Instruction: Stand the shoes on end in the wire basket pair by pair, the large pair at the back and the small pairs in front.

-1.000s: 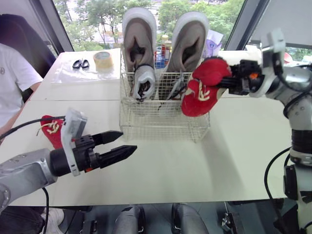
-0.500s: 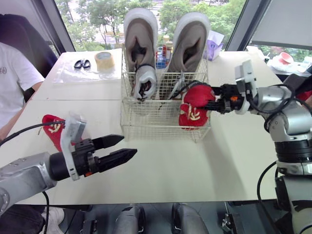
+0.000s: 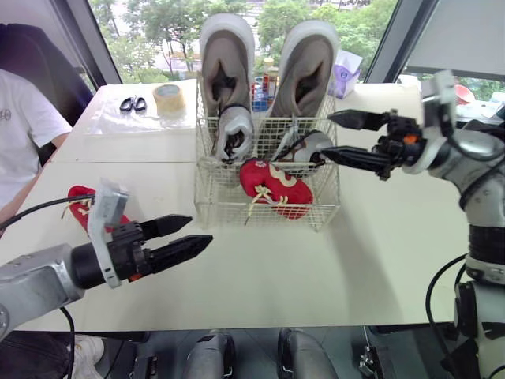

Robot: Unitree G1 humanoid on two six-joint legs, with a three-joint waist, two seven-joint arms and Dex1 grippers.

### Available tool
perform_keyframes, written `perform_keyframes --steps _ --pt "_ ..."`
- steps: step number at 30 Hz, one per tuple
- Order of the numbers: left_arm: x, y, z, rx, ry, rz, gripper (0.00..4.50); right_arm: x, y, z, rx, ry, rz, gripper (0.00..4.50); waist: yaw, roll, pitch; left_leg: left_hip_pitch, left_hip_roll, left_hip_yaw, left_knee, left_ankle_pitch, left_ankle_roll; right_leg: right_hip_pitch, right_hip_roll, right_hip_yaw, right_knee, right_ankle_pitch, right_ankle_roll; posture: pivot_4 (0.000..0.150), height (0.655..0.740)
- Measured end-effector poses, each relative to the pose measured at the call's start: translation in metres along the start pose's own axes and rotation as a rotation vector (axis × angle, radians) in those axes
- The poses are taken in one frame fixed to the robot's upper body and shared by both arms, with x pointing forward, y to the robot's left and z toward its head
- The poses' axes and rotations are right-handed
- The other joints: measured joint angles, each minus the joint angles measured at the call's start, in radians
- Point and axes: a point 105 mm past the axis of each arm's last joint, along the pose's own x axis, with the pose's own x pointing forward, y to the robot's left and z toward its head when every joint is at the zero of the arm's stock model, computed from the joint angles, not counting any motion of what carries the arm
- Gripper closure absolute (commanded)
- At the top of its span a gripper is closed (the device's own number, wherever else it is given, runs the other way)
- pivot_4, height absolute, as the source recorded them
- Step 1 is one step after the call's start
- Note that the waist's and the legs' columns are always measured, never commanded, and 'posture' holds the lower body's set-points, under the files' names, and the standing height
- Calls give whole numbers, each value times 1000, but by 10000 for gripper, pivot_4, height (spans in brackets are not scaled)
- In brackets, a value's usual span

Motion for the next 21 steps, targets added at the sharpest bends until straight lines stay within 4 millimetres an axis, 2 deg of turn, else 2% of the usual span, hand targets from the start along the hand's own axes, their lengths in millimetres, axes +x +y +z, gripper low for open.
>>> perform_keyframes --steps 3,8,12,15,18,21 --pt "-1 4 3 1 -10 8 0 -1 1 2 10 -6 -11 332 -1 0 0 2 0 0 0 0 0 1 0 0 0 0 0 1500 7400" --pt "0 3 6 21 -13 3 0 9 13 -7 20 52 54 332 -2 0 0 2 0 0 0 0 0 1 0 1 2 0 0 1500 7400" --pt "0 4 5 20 -13 9 0 22 30 -13 -13 126 134 332 -2 0 0 3 0 0 0 0 0 0 -1 1 5 0 0 1500 7400" --pt "2 0 4 40 -11 12 0 37 46 -26 -70 195 149 332 -1 -1 -1 5 0 -1 0 0 -1 1 -2 1 8 0 0 1500 7400" --pt "8 -3 6 122 1 19 0 47 59 -42 -86 229 105 332 3 -2 -1 5 0 -1 0 1 -2 1 -3 1 9 -1 0 1500 7400" --pt "15 -4 10 192 0 10 0 53 64 -46 -118 248 29 332 2 -3 -2 5 -1 -1 1 1 -2 1 -3 1 10 0 0 1500 7400"
